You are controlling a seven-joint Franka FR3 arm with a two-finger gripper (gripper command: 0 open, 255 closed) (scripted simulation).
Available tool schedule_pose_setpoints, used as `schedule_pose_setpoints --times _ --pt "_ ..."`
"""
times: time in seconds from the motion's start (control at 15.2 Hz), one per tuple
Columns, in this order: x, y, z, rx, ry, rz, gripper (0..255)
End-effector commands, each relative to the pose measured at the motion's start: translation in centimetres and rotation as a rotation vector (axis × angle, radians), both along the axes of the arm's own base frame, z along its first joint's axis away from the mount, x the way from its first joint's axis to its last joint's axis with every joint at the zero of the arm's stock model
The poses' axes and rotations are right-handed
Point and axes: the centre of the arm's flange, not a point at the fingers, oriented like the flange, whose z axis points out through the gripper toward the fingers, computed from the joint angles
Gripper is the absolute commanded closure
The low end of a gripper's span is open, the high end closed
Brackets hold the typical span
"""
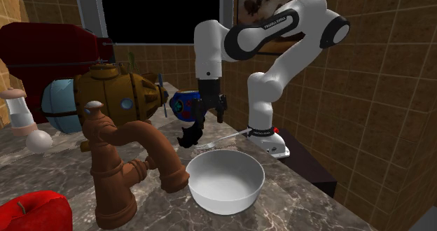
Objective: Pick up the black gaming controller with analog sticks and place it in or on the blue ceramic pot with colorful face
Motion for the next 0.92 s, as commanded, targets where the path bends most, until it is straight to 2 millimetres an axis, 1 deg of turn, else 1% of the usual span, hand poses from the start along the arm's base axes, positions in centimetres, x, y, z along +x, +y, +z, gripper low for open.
schedule_pose_setpoints --times 0.0,0.59,0.66,0.86 --pt "0.0 0.0 0.0 -0.001 0.001 0.000 255" --pt "0.1 0.0 0.0 -0.001 0.001 0.000 255" --pt "0.1 0.0 0.0 -0.001 0.001 0.000 0" --pt "5.2 -0.2 -0.4 0.010 0.106 -0.163 0"
